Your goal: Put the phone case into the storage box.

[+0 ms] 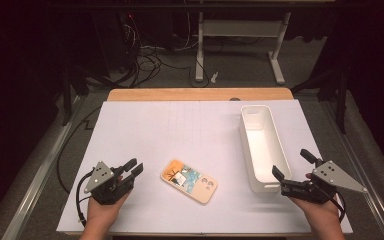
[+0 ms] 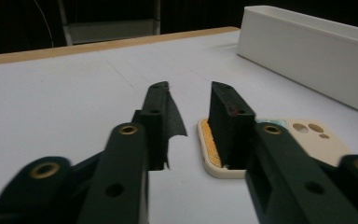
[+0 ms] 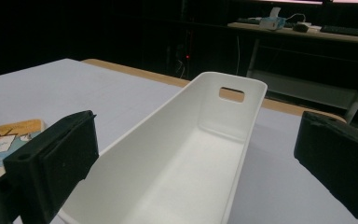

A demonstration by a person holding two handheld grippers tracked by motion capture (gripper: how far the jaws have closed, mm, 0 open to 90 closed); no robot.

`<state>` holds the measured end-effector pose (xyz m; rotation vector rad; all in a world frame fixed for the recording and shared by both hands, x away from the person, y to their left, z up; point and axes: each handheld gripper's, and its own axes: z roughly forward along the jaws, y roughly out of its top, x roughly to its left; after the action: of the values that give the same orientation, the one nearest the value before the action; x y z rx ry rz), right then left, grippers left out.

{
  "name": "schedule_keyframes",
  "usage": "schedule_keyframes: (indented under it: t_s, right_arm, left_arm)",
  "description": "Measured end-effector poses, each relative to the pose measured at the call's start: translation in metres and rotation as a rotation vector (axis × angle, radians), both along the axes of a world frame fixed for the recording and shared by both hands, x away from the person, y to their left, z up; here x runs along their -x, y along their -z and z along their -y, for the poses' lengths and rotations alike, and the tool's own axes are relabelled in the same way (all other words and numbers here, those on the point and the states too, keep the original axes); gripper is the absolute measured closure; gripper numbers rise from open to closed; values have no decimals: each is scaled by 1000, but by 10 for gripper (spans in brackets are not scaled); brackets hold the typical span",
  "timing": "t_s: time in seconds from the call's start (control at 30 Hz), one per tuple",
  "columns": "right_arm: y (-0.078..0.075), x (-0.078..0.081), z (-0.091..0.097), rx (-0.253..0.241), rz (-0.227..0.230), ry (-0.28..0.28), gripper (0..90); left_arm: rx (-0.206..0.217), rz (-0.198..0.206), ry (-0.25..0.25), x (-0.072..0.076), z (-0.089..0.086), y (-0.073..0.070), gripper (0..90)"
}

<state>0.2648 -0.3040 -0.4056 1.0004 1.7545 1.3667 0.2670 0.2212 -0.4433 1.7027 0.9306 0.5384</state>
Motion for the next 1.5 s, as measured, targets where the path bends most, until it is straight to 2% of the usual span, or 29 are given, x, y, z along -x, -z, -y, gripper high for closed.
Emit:
schedule_keyframes:
  t_s: [0.03,0.07,0.13,0.2,0.33,0.4,0.5,0.57,0.7,0.73,0.83,0.9,0.93,1.0,1.03,1.1,1.13,1.2,1.27,1.33,1.4,1.47,1.5]
  right_arm:
    - [0,0,0,0,0,0,1]
    - [0,0,0,-1,0,0,0]
    - [0,0,0,-1,1,0,1]
    - [0,0,0,-2,0,0,1]
    - [0,0,0,-4,0,1,0]
    - [0,0,0,-4,0,1,1]
    - [0,0,0,-6,-2,3,0]
    - [0,0,0,-7,-3,4,0]
    - [0,0,1,-10,-3,3,0]
    - [0,-1,1,-11,-3,3,0]
    - [0,-1,1,-11,-4,2,1]
    - [1,-1,0,-10,-4,2,0]
    - [1,-1,0,-11,-5,2,0]
    - [1,-1,0,-12,-6,1,0]
    - [1,-1,0,-12,-6,0,0]
    - [1,-1,0,-13,-5,0,1]
    - [1,-1,0,-13,-3,0,0]
    - [1,-1,0,-12,-3,-1,0]
    - [1,-1,0,-13,-5,-3,1]
    - [1,-1,-1,-12,-5,-5,0]
    - [1,-1,-1,-12,-1,-7,0]
    - [0,-1,0,-11,1,-7,0]
    - [0,-1,0,-12,0,-6,0]
  left_arm:
    - [0,-5,-4,0,0,0,755]
    - [2,-7,-10,0,1,0,824]
    - [10,-11,-30,0,1,-1,891]
    - [18,-19,-41,-1,1,-2,898]
    - [24,-26,-24,-2,2,0,899]
    - [4,-27,-7,-4,5,1,900]
    - [-3,-33,23,-8,10,4,900]
    - [-2,-57,47,-13,13,5,900]
    - [-30,-94,54,-27,23,6,900]
    - [-48,-112,59,-35,28,7,900]
    - [-61,-121,64,-43,34,8,900]
    - [-72,-136,73,-51,42,9,900]
    - [-76,-158,78,-58,51,11,900]
    - [-85,-166,75,-62,55,12,900]
    - [-91,-190,80,-69,65,15,900]
    - [-96,-193,80,-72,69,16,900]
    - [-120,-199,83,-77,78,17,900]
    - [-126,-202,89,-81,83,17,900]
    - [-157,-205,97,-87,92,18,900]
    - [-204,-234,98,-97,103,21,900]
    - [-208,-243,95,-99,105,22,900]
    - [-244,-269,97,-105,110,26,900]
    - [-244,-269,97,-105,110,26,900]
